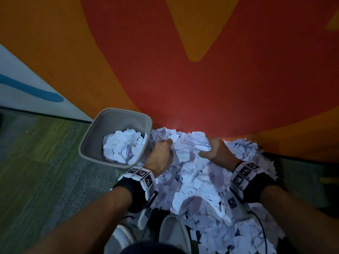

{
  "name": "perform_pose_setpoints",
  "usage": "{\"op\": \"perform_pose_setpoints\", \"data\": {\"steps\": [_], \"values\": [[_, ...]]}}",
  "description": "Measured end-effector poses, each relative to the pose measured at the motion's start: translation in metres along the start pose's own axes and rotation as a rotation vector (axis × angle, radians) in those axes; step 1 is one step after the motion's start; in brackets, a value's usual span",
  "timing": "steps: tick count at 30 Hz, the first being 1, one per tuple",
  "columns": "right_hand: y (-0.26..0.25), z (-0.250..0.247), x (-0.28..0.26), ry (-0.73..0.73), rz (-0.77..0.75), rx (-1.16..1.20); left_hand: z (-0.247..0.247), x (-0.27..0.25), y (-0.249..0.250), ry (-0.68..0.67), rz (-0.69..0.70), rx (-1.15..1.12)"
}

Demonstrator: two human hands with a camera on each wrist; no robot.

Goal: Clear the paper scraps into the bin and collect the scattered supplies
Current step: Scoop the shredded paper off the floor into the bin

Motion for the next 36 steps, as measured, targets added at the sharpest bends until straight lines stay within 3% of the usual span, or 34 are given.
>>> {"op": "perform_pose_setpoints", "data": {"steps": [8, 17, 22, 28, 36], "values": [[-0.067, -0.030, -0.026, 0.044, -0.024, 0.051, -0.093, -0.064, 0.055, 0.141, 0.036, -0.038], [-0.174, 0.015, -0.021, 0.058, -0.126, 0.158, -0.195, -0.086, 0.002, 0.339, -0.120, -0.104], [-0.213, 0.063, -0.004, 0.007, -0.186, 0.203, -0.210, -0.080, -0.043, 0.364, -0.195, -0.098], [-0.223, 0.110, 0.014, -0.109, -0.230, 0.203, -0.200, -0.074, -0.082, 0.356, -0.263, -0.096], [-0.227, 0.099, 0.017, -0.214, -0.207, 0.142, -0.199, -0.074, -0.083, 0.371, -0.224, 0.004]]}}
Point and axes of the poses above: each hand's wrist, its own x-axis towards the middle knuckle, its own z-axis out of the palm, y = z × x, the point moved 2 cm from there along x, towards the middle knuckle, and after that the axes turned 5 degrees about y, right-handed, at the moved point
